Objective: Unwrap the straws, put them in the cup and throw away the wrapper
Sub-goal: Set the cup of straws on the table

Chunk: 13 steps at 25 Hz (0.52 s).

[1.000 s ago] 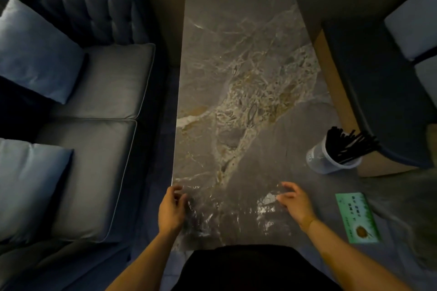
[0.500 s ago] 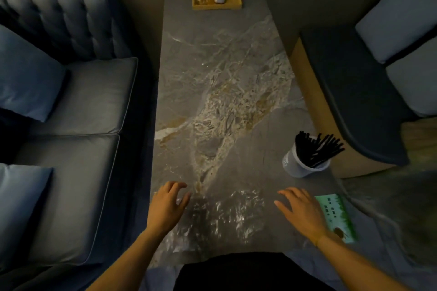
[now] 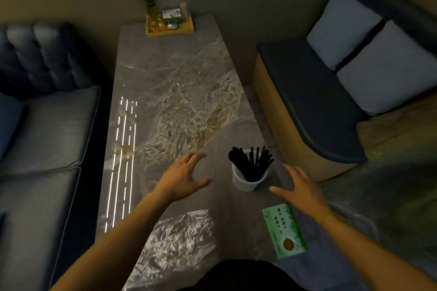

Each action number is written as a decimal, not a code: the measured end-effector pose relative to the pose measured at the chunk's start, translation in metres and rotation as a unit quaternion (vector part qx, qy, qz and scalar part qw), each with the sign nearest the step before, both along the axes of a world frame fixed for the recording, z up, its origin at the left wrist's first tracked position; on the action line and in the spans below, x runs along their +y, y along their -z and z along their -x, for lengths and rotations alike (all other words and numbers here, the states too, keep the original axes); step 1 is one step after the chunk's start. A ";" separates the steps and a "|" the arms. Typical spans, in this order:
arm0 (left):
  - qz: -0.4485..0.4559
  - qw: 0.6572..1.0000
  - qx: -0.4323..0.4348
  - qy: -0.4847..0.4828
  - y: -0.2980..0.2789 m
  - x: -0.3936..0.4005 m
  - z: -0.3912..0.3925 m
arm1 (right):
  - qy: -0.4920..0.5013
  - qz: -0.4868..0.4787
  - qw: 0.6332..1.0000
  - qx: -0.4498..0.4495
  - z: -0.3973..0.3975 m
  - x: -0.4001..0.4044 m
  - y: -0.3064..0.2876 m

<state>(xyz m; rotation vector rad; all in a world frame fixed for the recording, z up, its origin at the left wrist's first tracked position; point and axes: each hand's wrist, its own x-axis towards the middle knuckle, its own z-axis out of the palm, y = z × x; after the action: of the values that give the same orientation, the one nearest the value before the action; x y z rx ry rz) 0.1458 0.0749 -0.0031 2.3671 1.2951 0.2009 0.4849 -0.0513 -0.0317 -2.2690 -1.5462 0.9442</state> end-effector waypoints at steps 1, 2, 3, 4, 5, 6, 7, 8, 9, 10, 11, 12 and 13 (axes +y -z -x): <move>0.018 1.000 -0.019 -0.002 -0.006 0.002 -0.019 | -0.007 -0.013 1.000 0.026 0.000 0.012 -0.004; 0.043 0.998 -0.047 -0.008 -0.011 0.002 -0.036 | -0.015 -0.026 0.998 0.062 0.003 0.023 -0.008; 0.076 0.994 -0.080 -0.017 -0.015 0.001 -0.053 | -0.026 -0.036 0.994 0.096 0.009 0.033 -0.011; 0.114 0.986 -0.116 -0.026 -0.017 -0.002 -0.067 | -0.035 -0.045 0.991 0.123 0.015 0.041 -0.013; 0.153 0.976 -0.151 -0.039 -0.018 -0.005 -0.079 | -0.040 -0.056 0.988 0.135 0.022 0.049 -0.014; 0.189 0.963 -0.185 -0.057 -0.017 -0.009 -0.091 | -0.041 -0.064 0.988 0.135 0.028 0.055 -0.013; 0.220 0.947 -0.220 -0.081 -0.016 -0.012 -0.100 | -0.039 -0.071 0.988 0.131 0.033 0.060 -0.012; 0.247 0.930 -0.253 -0.105 -0.015 -0.016 -0.109 | -0.036 -0.074 0.988 0.128 0.038 0.065 -0.012; 0.265 0.915 -0.279 -0.125 -0.014 -0.018 -0.116 | -0.035 -0.072 0.989 0.127 0.042 0.068 -0.011; 0.271 0.908 -0.288 -0.138 -0.013 -0.020 -0.123 | -0.040 -0.074 0.989 0.124 0.046 0.070 -0.010; 0.264 0.911 -0.283 -0.144 -0.012 -0.022 -0.129 | -0.049 -0.084 0.989 0.112 0.049 0.072 -0.008; 0.246 0.919 -0.273 -0.145 -0.012 -0.025 -0.135 | -0.061 -0.097 0.989 0.094 0.051 0.072 -0.005; 0.223 0.927 -0.266 -0.140 -0.013 -0.028 -0.140 | -0.072 -0.108 0.989 0.065 0.053 0.074 0.001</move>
<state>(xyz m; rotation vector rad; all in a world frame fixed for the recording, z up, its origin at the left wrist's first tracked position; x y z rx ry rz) 0.2858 0.0464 0.0104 1.5911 1.2349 0.5322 0.4315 0.0222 -0.0327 -1.9327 -1.6818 0.8933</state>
